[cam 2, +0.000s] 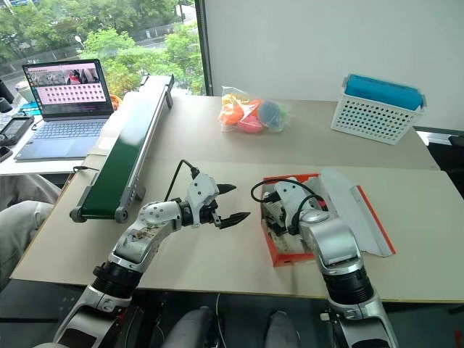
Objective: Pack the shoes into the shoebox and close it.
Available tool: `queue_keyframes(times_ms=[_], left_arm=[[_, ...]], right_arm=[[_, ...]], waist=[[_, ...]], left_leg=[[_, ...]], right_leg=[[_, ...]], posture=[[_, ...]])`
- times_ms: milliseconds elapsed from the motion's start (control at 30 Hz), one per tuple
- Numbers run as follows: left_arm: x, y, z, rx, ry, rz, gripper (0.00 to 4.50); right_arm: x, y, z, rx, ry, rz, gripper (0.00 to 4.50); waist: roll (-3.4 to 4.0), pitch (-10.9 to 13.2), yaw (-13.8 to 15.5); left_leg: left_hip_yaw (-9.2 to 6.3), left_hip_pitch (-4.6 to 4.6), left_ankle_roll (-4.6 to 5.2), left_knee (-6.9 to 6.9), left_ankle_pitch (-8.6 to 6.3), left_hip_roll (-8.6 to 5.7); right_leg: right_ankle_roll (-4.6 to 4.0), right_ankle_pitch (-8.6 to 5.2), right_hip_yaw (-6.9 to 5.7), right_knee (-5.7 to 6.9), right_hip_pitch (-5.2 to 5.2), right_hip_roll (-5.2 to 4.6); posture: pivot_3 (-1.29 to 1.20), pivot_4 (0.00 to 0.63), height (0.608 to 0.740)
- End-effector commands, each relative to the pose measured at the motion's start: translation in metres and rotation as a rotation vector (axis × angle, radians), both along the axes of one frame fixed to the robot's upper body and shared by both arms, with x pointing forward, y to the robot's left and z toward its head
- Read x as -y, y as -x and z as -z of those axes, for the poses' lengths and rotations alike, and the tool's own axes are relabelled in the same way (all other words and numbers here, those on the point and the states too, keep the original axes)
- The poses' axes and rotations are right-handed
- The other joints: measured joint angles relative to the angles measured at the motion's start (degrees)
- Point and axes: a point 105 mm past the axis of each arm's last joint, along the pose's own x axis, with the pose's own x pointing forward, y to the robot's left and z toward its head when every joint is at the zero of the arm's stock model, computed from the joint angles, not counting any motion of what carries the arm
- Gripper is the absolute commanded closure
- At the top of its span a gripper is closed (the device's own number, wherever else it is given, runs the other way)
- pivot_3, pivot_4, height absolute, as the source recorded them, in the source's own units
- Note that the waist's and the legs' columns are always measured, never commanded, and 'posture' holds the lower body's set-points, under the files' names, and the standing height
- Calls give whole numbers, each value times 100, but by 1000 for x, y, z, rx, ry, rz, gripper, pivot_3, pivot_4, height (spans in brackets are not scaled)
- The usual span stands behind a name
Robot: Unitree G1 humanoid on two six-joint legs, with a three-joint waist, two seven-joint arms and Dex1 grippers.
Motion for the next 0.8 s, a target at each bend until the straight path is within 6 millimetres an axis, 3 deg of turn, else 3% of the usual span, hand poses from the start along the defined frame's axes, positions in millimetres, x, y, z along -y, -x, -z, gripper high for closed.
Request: queue_keyframes(times_ms=[33, 367, 500, 800], left_arm=[[4, 0, -16, 67, 14, 27, 0], [7, 2, -20, 75, 30, 53, 0], [9, 4, -21, 72, 36, 70, 0], [11, 5, -20, 67, 35, 75, 0]], right_arm=[[19, -5, -28, 69, 8, 60, 40], [22, -9, -74, 144, -17, 64, 40], [16, -6, -75, 130, -54, 43, 40], [26, -7, -76, 133, -104, 91, 40]], waist=[[-1, 18, 6], [-4, 68, -58], [-4, 70, -66], [-5, 71, -69]], left_leg=[[0, -10, 3, 1, 2, -1], [4, -59, 4, 1, 33, -5], [3, -59, 8, 1, 34, -5], [4, -59, 2, 2, 39, -8]], right_leg=[[1, 1, -1, 0, -7, 0], [-16, 15, 1, 22, -60, 6], [-16, 15, 0, 23, -59, 6], [-17, 16, 2, 33, -60, 6]], posture=[[0, 150, 699], [0, 150, 699], [0, 150, 699], [0, 150, 699]])
